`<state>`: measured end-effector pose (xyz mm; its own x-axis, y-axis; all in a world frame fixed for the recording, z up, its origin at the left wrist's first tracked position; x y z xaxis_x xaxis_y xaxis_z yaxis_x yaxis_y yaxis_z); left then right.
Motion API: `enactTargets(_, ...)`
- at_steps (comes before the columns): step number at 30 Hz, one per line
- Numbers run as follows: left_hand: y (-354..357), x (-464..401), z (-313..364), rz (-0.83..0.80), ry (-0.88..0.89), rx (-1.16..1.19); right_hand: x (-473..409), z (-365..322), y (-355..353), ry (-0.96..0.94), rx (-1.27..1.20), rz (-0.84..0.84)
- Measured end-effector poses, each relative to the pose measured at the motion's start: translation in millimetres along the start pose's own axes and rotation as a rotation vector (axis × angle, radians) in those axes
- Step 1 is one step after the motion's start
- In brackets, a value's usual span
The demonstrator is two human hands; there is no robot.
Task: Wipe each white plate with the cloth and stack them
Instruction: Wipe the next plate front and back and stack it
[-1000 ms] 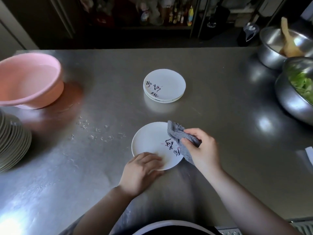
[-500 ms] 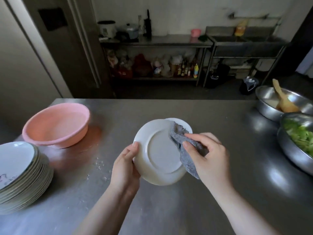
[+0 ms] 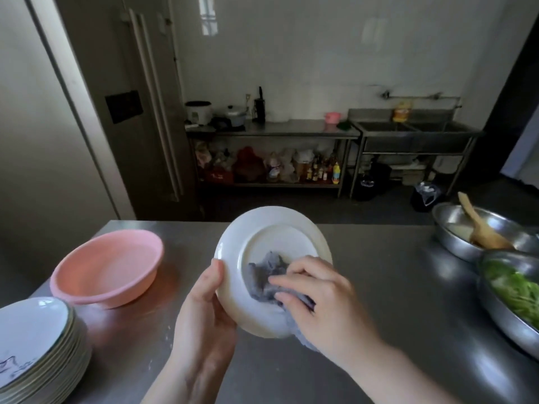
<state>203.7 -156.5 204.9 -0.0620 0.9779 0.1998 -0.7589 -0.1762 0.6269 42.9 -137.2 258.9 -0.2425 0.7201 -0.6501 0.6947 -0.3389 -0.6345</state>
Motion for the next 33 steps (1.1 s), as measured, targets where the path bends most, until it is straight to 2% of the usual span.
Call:
enactTargets(4, 1.4, 5.3, 16.7, 0.076, 0.176, -0.141, -6.4, 29.2, -18.7, 0.235, -0.156, 0.132)
enactTargets(8, 10.0, 14.5, 24.7, 0.072, 0.266, -0.177, -22.1, 15.3, -36.8, 0.2, -0.227, 0.342)
enactTargets(10, 17.3, 17.9, 25.1, 0.036, 0.29, -0.185, -34.8, 11.6, -40.7, 0.193, -0.205, 0.382)
enactTargets(13, 25.6, 19.3, 26.5, -0.003, 0.339, -0.204, -47.8, 0.2, -34.0, 0.18, -0.174, 0.382)
enactTargets(18, 22.9, 19.2, 32.1, -0.005, 0.37, -0.22, -48.4, -24.6, -16.1, -0.07, -0.091, 0.266)
enactTargets(22, 24.7, 17.9, 32.2, -0.002, 0.365, -0.227, -55.3, -5.9, -29.7, 0.088, -0.133, 0.35)
enactTargets(27, 27.2, 13.9, 29.9, -0.043, 0.344, -0.21, -52.1, -37.6, -9.4, -0.114, -0.057, 0.19)
enactTargets(33, 20.9, 4.5, 30.6, -0.026, 0.292, -0.202, -67.2, 6.0, -25.2, 0.141, -0.205, 0.134)
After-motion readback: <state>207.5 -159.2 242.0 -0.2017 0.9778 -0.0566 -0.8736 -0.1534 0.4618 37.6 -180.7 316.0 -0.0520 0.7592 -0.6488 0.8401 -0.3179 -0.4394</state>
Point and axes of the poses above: each hand's wrist, its own x-axis away from the middle knuckle, its own y-axis out of the palm, z = x × y, the point moved 5 cm from there along -x, towards the middle knuckle, and after that the axes turned 2 degrees about -y, right-handed, at the moved point
